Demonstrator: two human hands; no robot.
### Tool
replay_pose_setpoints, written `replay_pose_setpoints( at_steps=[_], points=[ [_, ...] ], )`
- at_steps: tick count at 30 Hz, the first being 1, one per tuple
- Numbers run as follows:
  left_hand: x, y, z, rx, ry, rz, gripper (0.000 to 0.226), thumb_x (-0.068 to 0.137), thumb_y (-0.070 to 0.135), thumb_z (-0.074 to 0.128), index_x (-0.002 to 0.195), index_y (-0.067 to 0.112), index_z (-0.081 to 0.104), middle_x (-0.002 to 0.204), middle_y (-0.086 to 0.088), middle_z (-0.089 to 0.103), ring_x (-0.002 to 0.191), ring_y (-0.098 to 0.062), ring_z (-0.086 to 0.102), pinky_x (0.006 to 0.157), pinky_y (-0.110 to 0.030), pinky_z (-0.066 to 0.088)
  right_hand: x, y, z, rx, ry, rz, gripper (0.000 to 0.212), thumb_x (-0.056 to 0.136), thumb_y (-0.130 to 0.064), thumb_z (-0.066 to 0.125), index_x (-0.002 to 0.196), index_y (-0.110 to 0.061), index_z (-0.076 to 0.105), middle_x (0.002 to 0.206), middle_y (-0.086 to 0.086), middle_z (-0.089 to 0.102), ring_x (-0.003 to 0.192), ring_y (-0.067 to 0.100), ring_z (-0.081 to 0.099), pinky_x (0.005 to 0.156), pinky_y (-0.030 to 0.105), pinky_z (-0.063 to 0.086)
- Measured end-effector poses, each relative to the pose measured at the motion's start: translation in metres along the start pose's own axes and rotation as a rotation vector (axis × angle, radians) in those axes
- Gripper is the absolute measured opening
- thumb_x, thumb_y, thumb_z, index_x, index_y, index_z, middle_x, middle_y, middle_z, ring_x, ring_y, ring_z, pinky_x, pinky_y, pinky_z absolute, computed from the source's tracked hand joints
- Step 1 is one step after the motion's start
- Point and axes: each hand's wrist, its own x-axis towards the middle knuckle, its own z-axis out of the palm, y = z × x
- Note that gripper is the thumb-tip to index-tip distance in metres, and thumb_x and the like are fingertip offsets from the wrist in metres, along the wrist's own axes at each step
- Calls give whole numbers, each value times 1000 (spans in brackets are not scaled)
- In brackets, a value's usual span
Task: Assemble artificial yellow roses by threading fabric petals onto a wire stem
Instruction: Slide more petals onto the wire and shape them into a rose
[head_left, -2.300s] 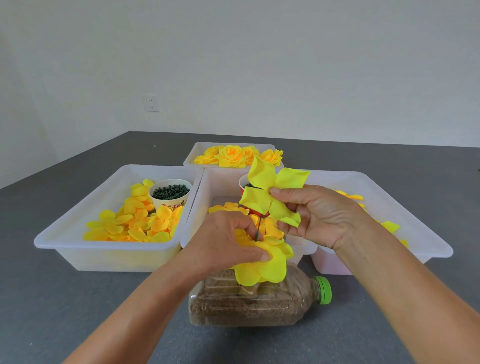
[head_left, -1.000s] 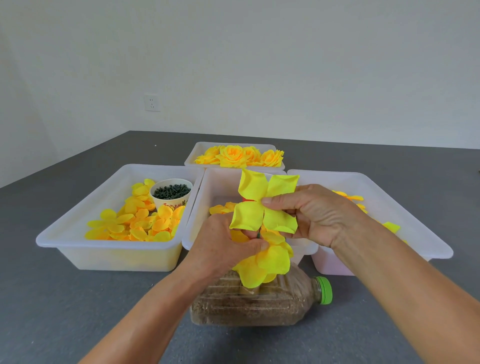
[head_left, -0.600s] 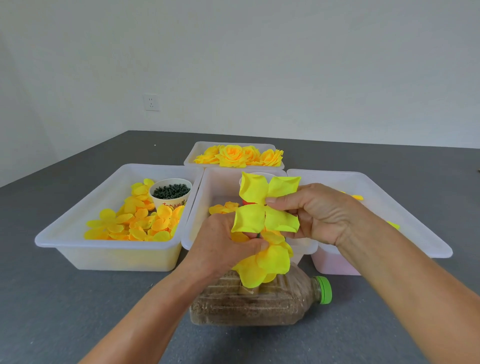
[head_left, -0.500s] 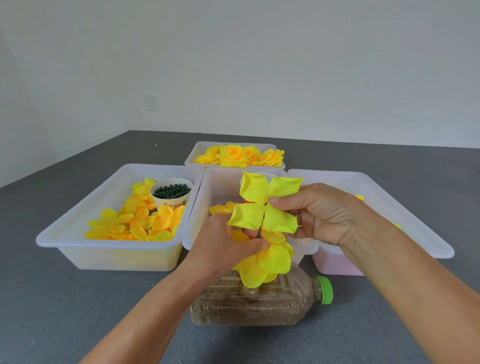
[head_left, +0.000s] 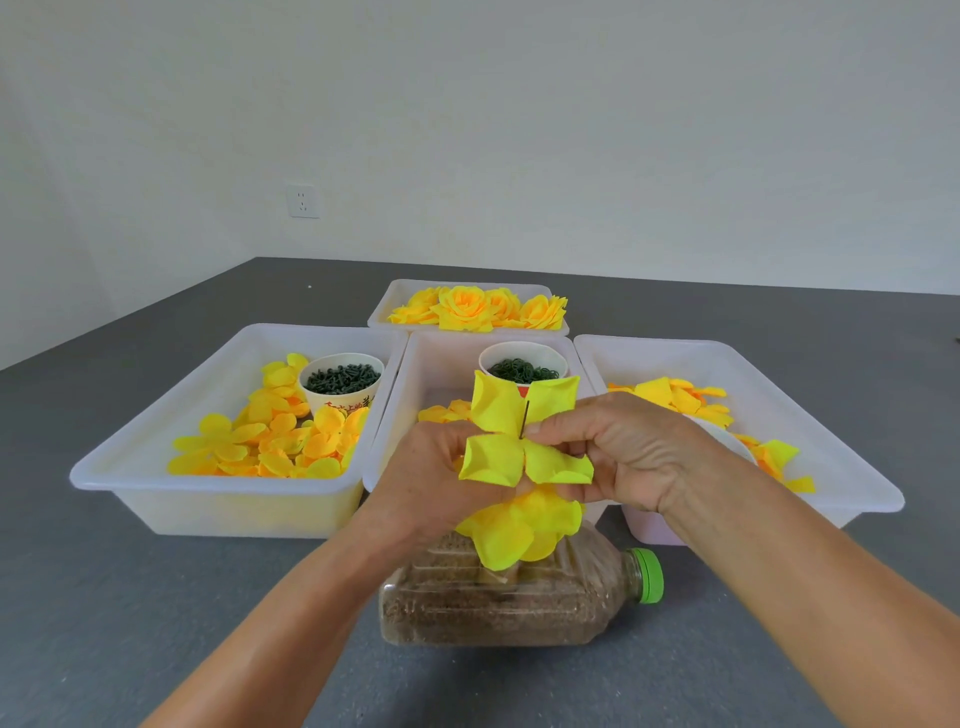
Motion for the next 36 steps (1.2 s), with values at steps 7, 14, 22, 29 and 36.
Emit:
replay_pose_setpoints(
  at_steps=[7, 14, 22, 29, 36],
  points=[
    [-4, 2, -14, -91, -64, -36, 22, 70, 5, 79, 90, 1, 72, 91, -15, 72, 79, -20, 66, 68, -32, 55, 1, 10, 3, -75, 74, -34, 16, 75, -6, 71, 91, -8, 69, 71, 6, 72, 57, 16, 66, 50, 23, 50],
    [-10, 6, -16, -193, 65, -72, 20, 86, 14, 58, 82, -3, 68, 96, -8, 71, 89, -19, 64, 84, -35, 49, -2, 11, 6, -77, 109, -67, 25, 75, -6, 72, 100, -3, 69, 88, 14, 73, 66, 21, 66, 54, 25, 51],
    [-11, 18, -15, -56, 100, -160, 24, 70, 14, 77, 68, -6, 65, 112, -1, 66, 101, -16, 63, 78, -21, 48, -2, 9, 2, -98, 96, -58, 24, 74, -7, 74, 97, -6, 68, 84, 11, 74, 71, 23, 70, 66, 32, 55],
    [2, 17, -20, -148, 121, -320, 14, 78, 10, 69, 86, -1, 72, 98, -10, 73, 99, -24, 65, 97, -40, 46, -6, 3, -5, -176, 54, -111, 6, 78, -10, 71, 81, -14, 68, 69, 2, 70, 53, 12, 64, 55, 23, 47],
    [13, 18, -19, -121, 131, -415, 15, 81, 14, 68, 66, 12, 70, 76, -2, 70, 90, -21, 61, 95, -40, 43, -11, 3, -2, -236, 48, -140, 27, 77, -5, 71, 102, -11, 62, 63, 2, 70, 49, 11, 65, 41, 17, 37]
  ],
)
